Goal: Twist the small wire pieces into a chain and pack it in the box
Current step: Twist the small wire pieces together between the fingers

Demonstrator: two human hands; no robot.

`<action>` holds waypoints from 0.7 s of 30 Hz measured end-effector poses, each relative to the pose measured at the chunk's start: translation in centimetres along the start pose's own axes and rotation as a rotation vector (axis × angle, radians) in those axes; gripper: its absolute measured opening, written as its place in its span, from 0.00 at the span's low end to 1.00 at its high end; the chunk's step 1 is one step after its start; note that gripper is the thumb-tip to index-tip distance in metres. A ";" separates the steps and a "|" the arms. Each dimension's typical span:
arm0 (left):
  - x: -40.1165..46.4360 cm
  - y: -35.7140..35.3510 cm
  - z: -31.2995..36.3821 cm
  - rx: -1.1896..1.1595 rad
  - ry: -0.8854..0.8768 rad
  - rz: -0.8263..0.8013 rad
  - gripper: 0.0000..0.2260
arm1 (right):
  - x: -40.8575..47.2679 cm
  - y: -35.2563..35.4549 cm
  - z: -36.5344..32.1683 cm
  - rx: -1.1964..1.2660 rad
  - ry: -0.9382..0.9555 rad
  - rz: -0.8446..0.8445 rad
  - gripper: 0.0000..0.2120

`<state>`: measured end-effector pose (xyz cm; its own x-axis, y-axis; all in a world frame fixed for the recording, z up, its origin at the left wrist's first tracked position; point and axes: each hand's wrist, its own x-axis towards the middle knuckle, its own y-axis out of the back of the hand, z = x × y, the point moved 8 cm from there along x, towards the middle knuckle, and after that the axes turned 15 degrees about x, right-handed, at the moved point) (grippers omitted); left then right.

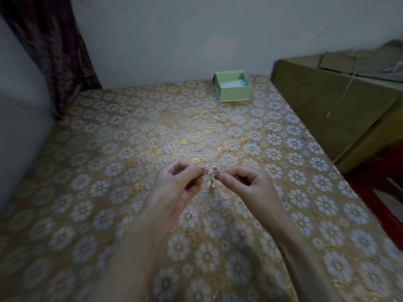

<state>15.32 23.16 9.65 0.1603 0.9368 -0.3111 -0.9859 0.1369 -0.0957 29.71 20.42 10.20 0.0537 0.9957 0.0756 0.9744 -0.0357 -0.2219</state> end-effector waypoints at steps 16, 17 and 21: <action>-12.3 2.0 0.0 -0.340 0.149 -0.039 0.02 | -10.3 -5.7 -6.8 -0.303 0.380 -0.058 0.04; -12.8 2.1 0.2 -0.320 0.134 -0.047 0.04 | -10.7 -5.9 -7.0 -0.318 0.399 -0.058 0.04; -14.6 2.8 0.9 -0.164 0.041 -0.064 0.12 | -12.3 -7.2 -8.3 -0.414 0.501 -0.093 0.05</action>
<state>10.18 10.14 14.82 0.2276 0.9134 -0.3375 -0.9532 0.1382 -0.2689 23.89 7.72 18.91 -0.0369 0.8394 0.5422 0.9779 -0.0813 0.1924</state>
